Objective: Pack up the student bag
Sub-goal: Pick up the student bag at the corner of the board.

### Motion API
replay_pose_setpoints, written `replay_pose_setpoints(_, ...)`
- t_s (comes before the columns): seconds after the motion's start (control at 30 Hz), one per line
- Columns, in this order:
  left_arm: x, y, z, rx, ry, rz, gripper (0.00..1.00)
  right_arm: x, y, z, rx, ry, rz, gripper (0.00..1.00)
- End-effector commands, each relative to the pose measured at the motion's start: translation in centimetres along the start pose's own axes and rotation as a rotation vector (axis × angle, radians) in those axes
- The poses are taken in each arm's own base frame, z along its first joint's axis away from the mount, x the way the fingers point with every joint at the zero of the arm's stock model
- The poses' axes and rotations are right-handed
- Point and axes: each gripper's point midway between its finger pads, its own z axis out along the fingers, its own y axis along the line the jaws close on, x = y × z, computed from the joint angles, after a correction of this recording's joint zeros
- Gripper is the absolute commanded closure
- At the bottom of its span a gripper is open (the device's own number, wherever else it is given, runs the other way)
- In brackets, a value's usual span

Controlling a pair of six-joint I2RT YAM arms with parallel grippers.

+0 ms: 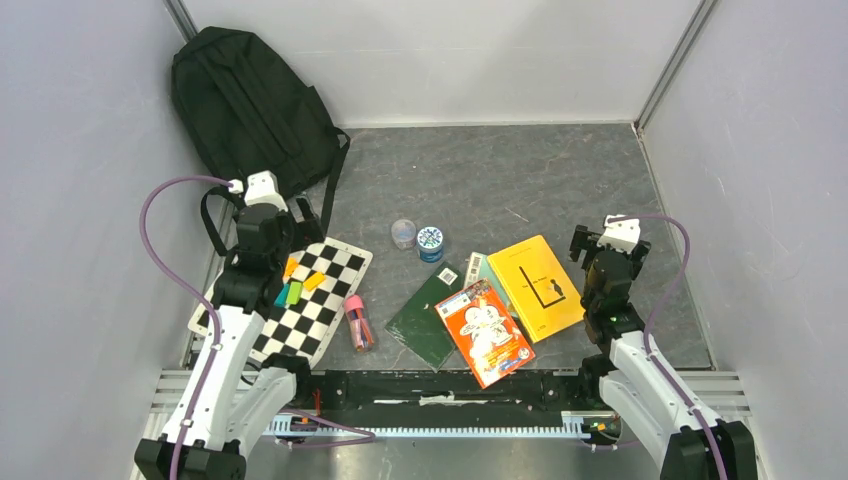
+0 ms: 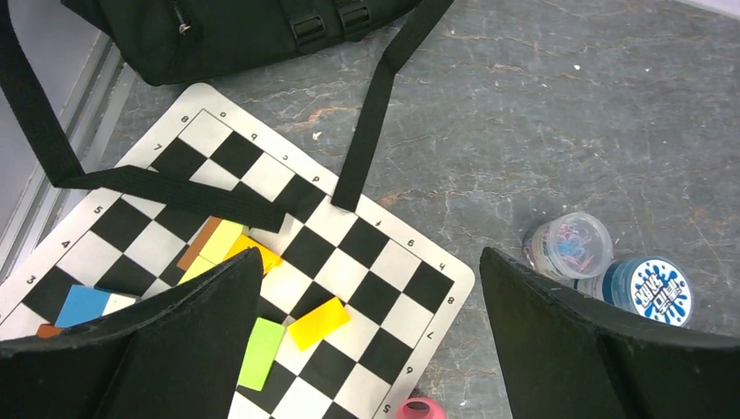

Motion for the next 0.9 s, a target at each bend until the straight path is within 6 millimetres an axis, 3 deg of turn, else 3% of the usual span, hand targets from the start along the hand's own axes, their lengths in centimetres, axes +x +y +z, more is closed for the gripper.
replay_pose_setpoints(0.0,-2.3,0.3,-0.6,-0.032,-0.057,-0.05,0.0,-2.3,-0.4,0.2,0.03,-0.049,0.045,0.02)
replay_pose_setpoints(0.23,-2.0,0.3,-0.4,-0.038,-0.043,-0.042,0.0,-2.1,-0.5,0.2,0.037,-0.048,0.04,0.02)
replay_pose_setpoints(0.4,-1.4,-0.7,0.3,0.023,-0.015,0.003,0.0,-2.2,-0.1,0.1,0.006,-0.058,0.028,0.02)
replay_pose_setpoints(0.53,-2.6,-0.8,1.8,0.026,0.007,0.036,0.0,-2.6,0.2,0.0,-0.018,-0.073,0.016,0.02)
replay_pose_setpoints(0.6,-3.3,-0.1,2.8,0.027,0.03,0.018,0.0,-2.7,0.2,-0.1,-0.023,-0.077,0.013,0.02)
replay_pose_setpoints(0.87,-6.5,6.1,7.0,-0.035,0.006,-0.216,0.0,-3.8,1.4,-0.2,-0.097,-0.122,0.019,0.02)
